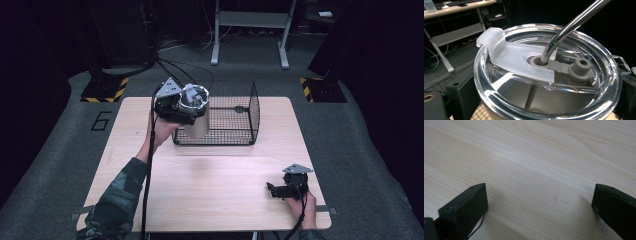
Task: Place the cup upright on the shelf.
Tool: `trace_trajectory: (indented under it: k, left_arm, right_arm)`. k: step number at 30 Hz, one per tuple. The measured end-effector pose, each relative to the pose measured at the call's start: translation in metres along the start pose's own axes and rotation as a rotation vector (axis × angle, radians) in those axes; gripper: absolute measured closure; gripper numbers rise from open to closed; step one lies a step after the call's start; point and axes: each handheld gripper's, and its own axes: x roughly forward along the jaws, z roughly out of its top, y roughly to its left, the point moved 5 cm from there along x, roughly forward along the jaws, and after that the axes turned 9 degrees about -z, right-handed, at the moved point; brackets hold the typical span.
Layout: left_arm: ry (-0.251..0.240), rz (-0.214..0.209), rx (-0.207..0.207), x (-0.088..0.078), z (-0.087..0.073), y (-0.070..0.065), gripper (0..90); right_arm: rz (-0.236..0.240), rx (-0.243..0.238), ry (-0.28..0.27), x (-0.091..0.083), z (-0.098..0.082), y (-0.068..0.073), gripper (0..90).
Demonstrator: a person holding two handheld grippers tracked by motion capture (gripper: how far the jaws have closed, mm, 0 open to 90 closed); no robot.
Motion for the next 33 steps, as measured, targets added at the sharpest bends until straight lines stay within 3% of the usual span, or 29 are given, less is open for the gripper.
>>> trace_trajectory:
  k: [15, 24, 33]
  left_arm:
    - [-0.005, 0.037, -0.005, 0.022, 0.016, 0.017, 4.0]
    - [0.020, 0.056, -0.017, 0.039, 0.015, 0.029, 4.0]
    - [0.027, 0.087, -0.056, 0.057, 0.009, 0.040, 4.0]
  right_arm:
    - [-0.001, 0.000, -0.001, 0.000, 0.000, 0.000, 0.1]
    - [-0.001, 0.005, -0.003, 0.000, 0.000, 0.000, 0.1]
    - [0.003, -0.002, -0.001, 0.000, 0.000, 0.000, 0.1]
